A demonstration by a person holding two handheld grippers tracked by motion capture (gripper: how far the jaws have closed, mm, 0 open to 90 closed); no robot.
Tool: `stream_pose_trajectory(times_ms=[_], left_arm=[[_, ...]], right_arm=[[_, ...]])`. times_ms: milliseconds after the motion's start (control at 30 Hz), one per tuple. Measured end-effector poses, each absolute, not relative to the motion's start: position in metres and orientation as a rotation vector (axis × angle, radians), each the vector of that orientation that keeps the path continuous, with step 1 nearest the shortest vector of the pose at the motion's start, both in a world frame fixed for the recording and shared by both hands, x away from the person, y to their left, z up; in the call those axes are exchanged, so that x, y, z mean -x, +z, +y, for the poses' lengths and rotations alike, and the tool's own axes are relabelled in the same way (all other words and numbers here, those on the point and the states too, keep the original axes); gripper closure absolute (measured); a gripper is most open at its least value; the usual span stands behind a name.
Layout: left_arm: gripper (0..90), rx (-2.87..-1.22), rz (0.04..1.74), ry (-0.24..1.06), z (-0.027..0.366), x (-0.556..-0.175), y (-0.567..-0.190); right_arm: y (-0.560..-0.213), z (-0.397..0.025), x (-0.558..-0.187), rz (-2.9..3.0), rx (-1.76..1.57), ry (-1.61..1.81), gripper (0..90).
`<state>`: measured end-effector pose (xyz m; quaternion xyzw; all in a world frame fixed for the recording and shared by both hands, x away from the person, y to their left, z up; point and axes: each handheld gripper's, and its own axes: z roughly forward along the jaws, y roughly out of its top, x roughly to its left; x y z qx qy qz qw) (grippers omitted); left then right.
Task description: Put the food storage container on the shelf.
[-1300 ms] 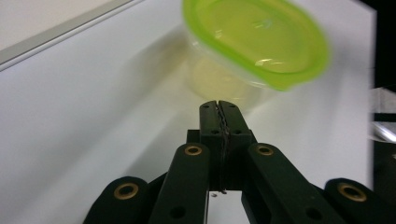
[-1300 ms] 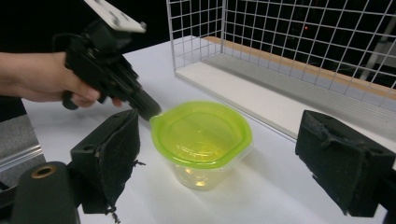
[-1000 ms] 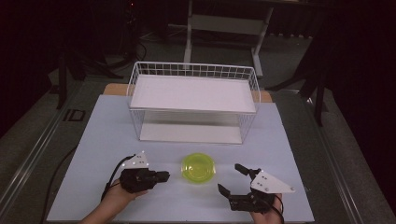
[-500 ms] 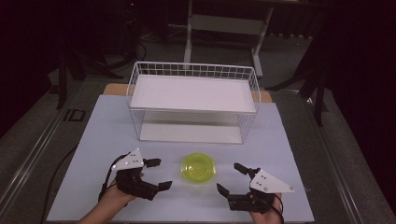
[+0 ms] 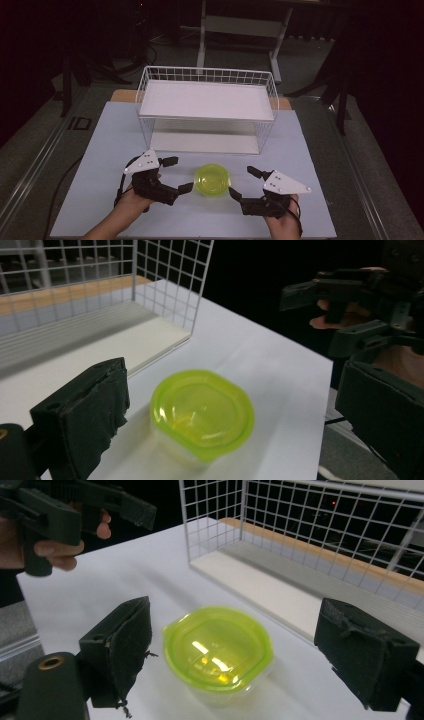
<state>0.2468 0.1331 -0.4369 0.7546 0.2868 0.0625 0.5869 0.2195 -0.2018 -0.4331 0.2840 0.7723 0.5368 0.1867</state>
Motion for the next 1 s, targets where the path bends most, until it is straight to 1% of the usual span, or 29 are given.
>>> stream_pose_trajectory(times_ms=[100, 233, 367, 467, 633, 733, 767, 867, 933, 1000], left_arm=[[1.9, -1.758, 0.653, 0.111, 0.129, -0.255, -0.437], [3.7, -1.786, 0.632, 0.173, 0.123, -0.261, -0.437], [3.7, -1.826, 0.665, 0.145, 0.117, -0.267, -0.439], [4.2, -1.848, 0.721, 0.079, 0.113, -0.272, -0.442], [4.2, -1.871, 0.747, 0.092, 0.105, -0.277, -0.451], [14.2, -1.893, 0.796, 0.098, 0.102, -0.282, -0.459], [15.0, -1.892, 0.809, 0.077, 0.101, -0.284, -0.462], [15.1, -1.9, 0.847, 0.037, 0.1, -0.287, -0.471], [15.6, -1.904, 0.874, 0.035, 0.099, -0.287, -0.475], [16.6, -1.912, 0.899, 0.034, 0.099, -0.287, -0.479]], right_arm=[[-0.43, -0.201, -0.227, 2.178, -0.835, 1.524, 15.2], [-0.429, -0.198, -0.232, 2.169, -0.832, 1.49, 15.0], [-0.43, -0.196, -0.24, 2.169, -0.812, 1.449, 13.7], [-0.435, -0.196, -0.246, 2.178, -0.817, 1.444, 13.8], [-0.444, -0.196, -0.255, 2.222, -0.885, 1.46, 12.5], [-0.451, -0.192, -0.262, 2.257, -0.958, 1.481, 12.6], [-0.454, -0.19, -0.264, 2.282, -0.956, 1.467, 12.7], [-0.46, -0.185, -0.267, 2.294, -0.966, 1.433, 15.1], [-0.464, -0.183, -0.27, 2.293, -0.982, 1.412, 21.8], [-0.467, -0.183, -0.273, 2.3, -1.009, 1.411, 22.8]])
